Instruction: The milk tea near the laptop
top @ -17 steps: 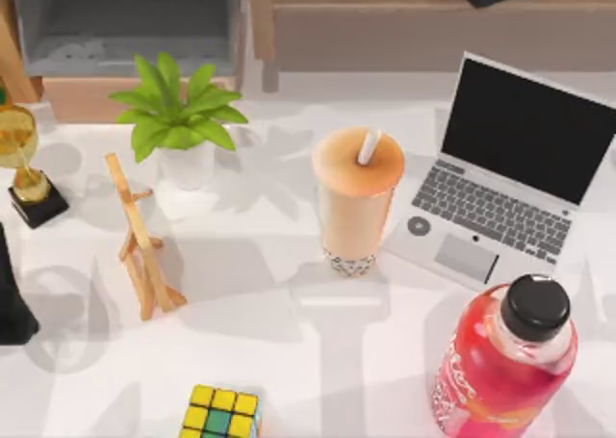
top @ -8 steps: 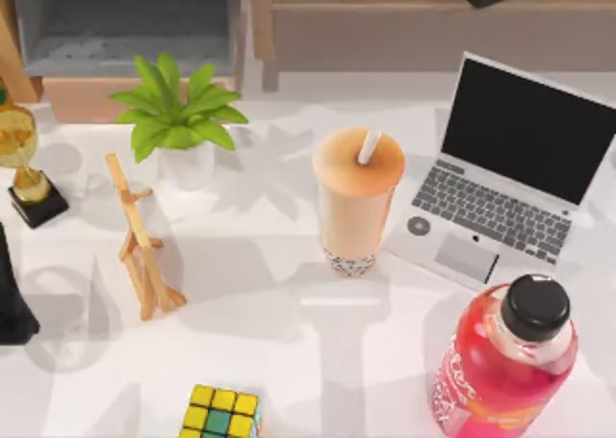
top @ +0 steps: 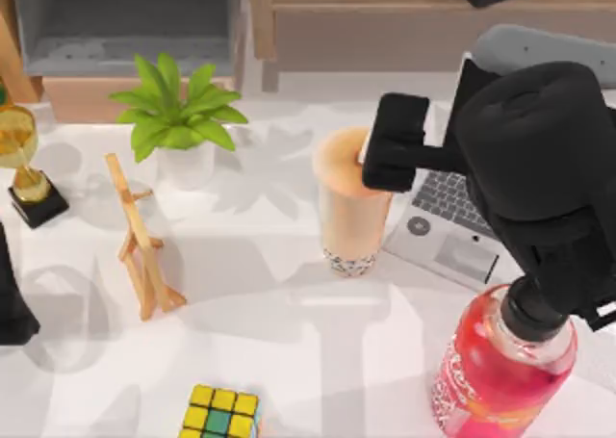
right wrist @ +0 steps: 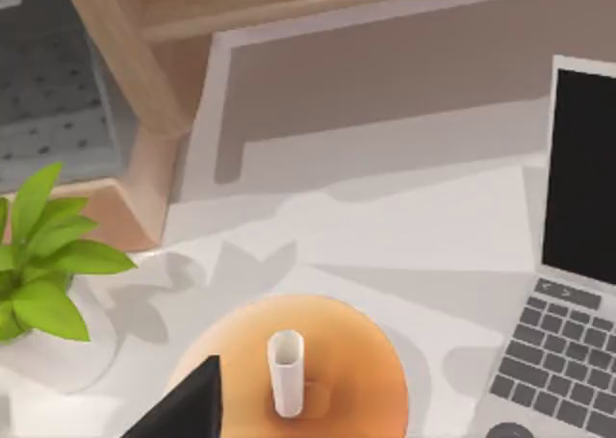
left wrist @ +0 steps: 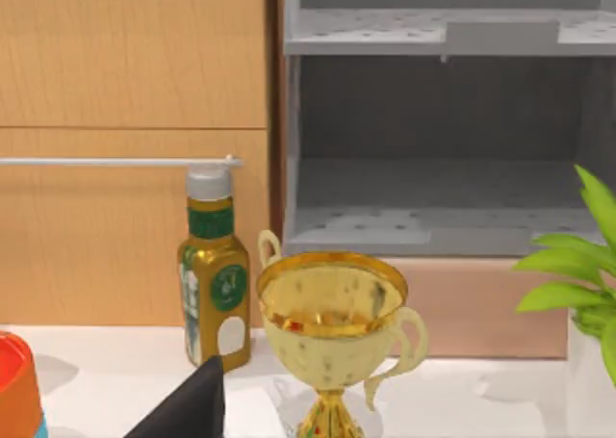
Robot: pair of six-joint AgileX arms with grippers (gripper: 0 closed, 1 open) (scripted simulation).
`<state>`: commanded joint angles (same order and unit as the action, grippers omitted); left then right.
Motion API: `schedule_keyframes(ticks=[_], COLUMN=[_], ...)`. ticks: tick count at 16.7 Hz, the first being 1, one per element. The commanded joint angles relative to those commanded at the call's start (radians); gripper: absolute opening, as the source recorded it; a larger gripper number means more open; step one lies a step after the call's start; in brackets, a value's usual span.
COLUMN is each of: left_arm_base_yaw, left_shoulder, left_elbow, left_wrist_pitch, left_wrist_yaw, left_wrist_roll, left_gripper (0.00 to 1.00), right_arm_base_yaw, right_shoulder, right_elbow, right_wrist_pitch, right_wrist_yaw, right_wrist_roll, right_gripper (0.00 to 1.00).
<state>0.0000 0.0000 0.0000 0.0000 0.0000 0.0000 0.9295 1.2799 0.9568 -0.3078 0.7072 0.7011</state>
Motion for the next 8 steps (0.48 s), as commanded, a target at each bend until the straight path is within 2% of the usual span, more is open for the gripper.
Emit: schedule_keyframes(ticks=[4, 8], left_arm_base_yaw=[0.0, 0.0], left_shoulder=[0.0, 0.0], left_elbow=[0.0, 0.0], left_wrist_pitch=[0.0, 0.0], left_wrist_yaw=[0.0, 0.0], left_wrist_roll=[0.0, 0.0], left_gripper=[1.0, 1.0], right_arm_base_yaw=[0.11, 0.148], right_shoulder=[0.291, 0.417], right_elbow=[0.117, 0.154], right_wrist_pitch=[-0.07, -0.099], right_wrist_yaw=[0.093, 0.125], right_wrist_roll=[0.093, 0.138], right_gripper=[1.0, 1.0])
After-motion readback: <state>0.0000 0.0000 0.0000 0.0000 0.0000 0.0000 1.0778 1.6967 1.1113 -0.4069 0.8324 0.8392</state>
